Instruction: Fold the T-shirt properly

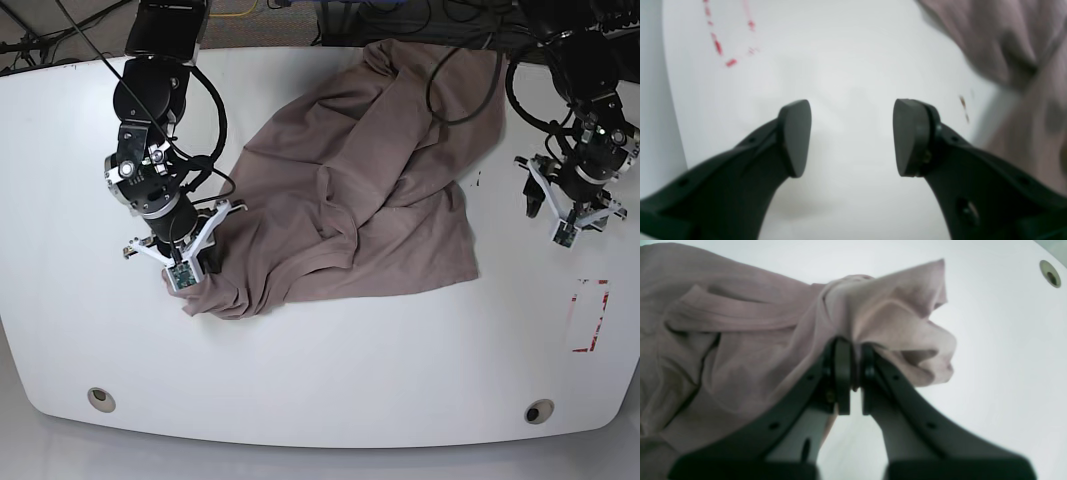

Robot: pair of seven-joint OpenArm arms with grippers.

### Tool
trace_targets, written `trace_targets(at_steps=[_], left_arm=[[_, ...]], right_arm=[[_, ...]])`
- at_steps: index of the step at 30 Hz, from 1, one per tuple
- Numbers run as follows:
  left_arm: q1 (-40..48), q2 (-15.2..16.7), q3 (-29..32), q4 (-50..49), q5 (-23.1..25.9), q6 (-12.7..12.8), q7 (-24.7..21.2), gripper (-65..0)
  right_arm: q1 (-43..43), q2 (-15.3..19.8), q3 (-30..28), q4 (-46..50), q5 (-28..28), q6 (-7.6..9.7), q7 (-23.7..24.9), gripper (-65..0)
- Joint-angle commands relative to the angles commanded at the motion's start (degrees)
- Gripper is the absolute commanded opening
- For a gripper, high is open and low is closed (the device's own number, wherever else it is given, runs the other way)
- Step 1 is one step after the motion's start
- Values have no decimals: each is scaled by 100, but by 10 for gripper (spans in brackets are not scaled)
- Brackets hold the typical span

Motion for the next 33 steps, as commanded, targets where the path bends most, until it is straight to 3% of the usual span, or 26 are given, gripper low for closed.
trace_targets(at_steps=[11, 22, 24, 33], left_arm=[[-408, 198, 327, -812, -198, -7, 117, -248], [-507, 406, 267, -1473, -58, -7, -169, -267], [59, 329, 315, -1436, -70, 15, 180, -247], [253, 346, 315, -1093, -78, 33, 320, -247]], right_arm=[[-103, 36, 23, 67, 14, -5, 27, -644], [-58, -13, 19, -9, -17, -3, -42, -645], [-532, -64, 8, -145, -144, -36, -283, -610], [-593, -64, 8, -118, -144, -19, -344, -610]])
